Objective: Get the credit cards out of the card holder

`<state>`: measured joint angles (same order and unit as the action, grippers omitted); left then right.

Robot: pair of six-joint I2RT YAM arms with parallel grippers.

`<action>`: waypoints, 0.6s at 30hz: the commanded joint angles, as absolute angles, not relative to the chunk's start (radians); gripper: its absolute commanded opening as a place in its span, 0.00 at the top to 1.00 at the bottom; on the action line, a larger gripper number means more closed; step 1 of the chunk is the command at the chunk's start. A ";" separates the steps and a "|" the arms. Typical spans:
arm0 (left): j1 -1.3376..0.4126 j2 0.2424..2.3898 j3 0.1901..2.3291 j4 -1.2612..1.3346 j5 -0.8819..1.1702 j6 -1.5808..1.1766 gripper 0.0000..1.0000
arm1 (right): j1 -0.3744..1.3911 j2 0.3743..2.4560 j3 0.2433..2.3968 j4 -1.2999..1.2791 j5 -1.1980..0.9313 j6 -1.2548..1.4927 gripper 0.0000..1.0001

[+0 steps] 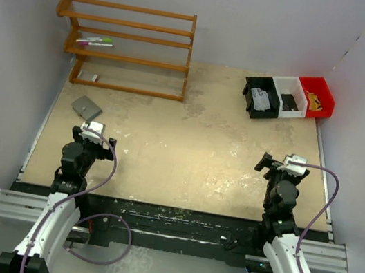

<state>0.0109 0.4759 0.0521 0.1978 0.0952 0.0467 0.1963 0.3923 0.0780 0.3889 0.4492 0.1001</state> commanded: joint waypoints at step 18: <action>0.009 0.636 0.359 0.021 0.217 0.086 0.01 | 0.198 0.601 0.394 0.175 0.732 0.318 0.00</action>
<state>0.0109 0.5224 0.1158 0.1234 0.1364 0.0513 0.1963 0.4999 0.1421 0.3328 0.5373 0.1188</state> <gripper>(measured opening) 0.992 0.995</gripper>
